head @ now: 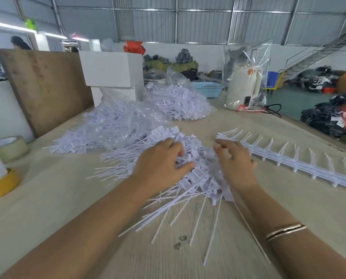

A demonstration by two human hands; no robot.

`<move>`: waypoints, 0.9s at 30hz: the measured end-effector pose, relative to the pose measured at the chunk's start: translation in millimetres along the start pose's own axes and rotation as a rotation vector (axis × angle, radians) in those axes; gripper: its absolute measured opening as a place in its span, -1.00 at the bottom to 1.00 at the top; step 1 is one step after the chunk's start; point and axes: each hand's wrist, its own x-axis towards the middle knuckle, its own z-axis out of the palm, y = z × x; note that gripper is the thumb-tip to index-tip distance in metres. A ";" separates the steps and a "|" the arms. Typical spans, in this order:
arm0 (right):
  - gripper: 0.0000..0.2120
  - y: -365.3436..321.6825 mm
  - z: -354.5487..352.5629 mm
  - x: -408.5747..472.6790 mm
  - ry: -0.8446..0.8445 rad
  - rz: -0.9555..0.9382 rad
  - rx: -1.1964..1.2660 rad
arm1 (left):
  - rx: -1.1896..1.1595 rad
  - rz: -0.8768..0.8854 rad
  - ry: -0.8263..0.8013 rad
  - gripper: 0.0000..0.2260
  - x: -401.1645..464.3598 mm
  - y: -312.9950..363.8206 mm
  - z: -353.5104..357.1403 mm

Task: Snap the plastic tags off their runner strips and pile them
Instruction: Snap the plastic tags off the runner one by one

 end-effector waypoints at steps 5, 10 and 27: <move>-0.72 -10.7 -65.3 -4.9 -0.243 0.028 -0.154 | 0.060 0.008 0.000 -0.47 -47.5 11.3 -13.0; -0.64 1.8 -96.5 -59.7 -0.723 0.133 -0.706 | 0.121 -0.163 -0.081 -0.34 -61.3 -2.3 -9.2; -0.75 -51.7 12.7 -58.5 -0.764 -0.331 -0.217 | 0.151 -0.162 -0.222 -0.01 -35.2 -21.6 -25.3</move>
